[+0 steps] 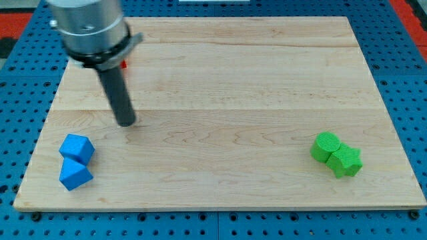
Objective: Separate the blue blocks
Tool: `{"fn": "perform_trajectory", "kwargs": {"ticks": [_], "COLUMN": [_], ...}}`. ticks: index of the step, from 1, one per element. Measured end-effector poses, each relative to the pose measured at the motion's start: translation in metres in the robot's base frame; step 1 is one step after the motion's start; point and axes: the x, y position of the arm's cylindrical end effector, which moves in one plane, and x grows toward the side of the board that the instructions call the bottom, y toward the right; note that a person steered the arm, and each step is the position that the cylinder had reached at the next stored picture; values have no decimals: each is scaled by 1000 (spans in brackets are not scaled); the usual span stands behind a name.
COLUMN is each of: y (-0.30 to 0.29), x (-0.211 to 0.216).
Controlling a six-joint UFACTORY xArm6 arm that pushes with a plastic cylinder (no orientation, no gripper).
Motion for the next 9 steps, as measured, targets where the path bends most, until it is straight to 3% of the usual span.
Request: {"fn": "perform_trajectory", "kwargs": {"ticks": [2,3,4,6,7,8,9], "y": [-93,-133,-135,-71,-64,-47,-66], "x": [2,37,58,130,145,137,102]}}
